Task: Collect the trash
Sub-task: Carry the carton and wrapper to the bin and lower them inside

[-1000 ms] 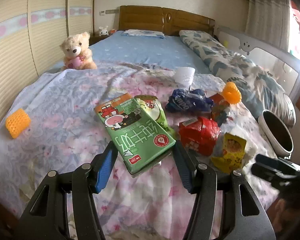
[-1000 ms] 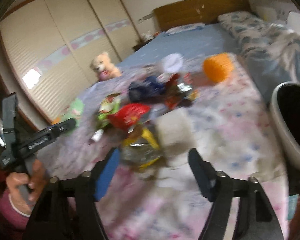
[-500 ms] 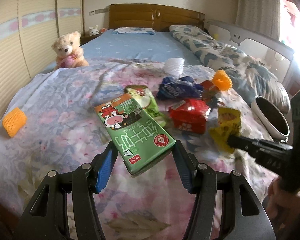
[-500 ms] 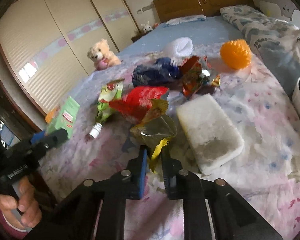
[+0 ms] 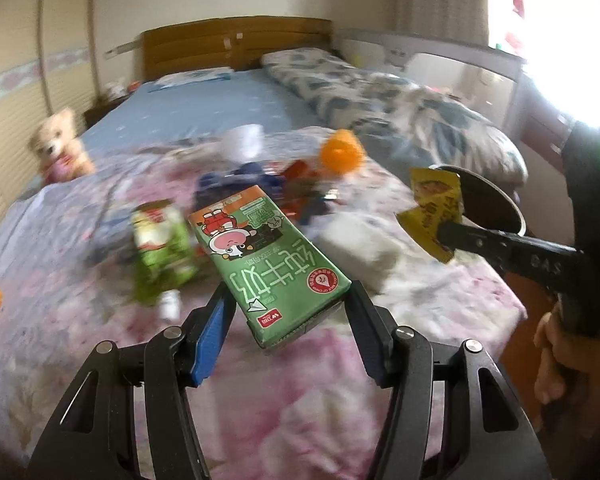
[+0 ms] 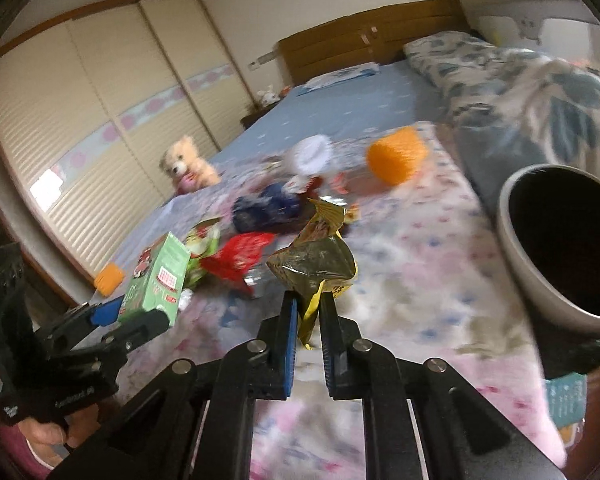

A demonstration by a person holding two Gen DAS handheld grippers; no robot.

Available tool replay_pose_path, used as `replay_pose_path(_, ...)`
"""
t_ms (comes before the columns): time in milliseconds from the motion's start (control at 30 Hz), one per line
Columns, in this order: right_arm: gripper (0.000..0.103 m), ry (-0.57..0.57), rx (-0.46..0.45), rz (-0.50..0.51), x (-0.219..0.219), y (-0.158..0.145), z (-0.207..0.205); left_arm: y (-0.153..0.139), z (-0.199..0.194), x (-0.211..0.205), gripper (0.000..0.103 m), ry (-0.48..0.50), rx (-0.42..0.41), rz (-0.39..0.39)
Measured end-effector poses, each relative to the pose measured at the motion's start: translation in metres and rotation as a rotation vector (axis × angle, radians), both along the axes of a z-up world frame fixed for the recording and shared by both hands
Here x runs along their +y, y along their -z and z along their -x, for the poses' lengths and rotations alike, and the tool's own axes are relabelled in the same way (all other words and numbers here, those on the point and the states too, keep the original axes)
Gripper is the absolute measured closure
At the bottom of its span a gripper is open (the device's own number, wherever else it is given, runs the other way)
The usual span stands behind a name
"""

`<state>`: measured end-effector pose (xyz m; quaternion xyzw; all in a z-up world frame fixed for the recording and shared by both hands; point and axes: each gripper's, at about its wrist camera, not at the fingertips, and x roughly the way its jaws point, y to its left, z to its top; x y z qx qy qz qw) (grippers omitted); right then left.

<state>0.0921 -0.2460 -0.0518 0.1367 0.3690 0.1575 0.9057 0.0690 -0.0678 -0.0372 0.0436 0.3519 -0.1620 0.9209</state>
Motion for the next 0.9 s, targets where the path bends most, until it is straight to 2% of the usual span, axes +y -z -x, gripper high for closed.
replay_pose_path(300, 0.092, 0.133, 0.004, 0.009, -0.062, -0.003, 0.011, 0.002, -0.009, -0.060, 0.047, 0.141, 0.022, -0.002)
replay_pose_path(567, 0.092, 0.234, 0.006, 0.013, -0.112, -0.007, 0.018, -0.001, -0.016, -0.103, 0.047, 0.223, 0.017, -0.009)
replay_pose_path(900, 0.092, 0.309, 0.033, 0.022, -0.161, -0.004, 0.013, -0.003, -0.030, -0.159, 0.047, 0.313, 0.017, -0.029)
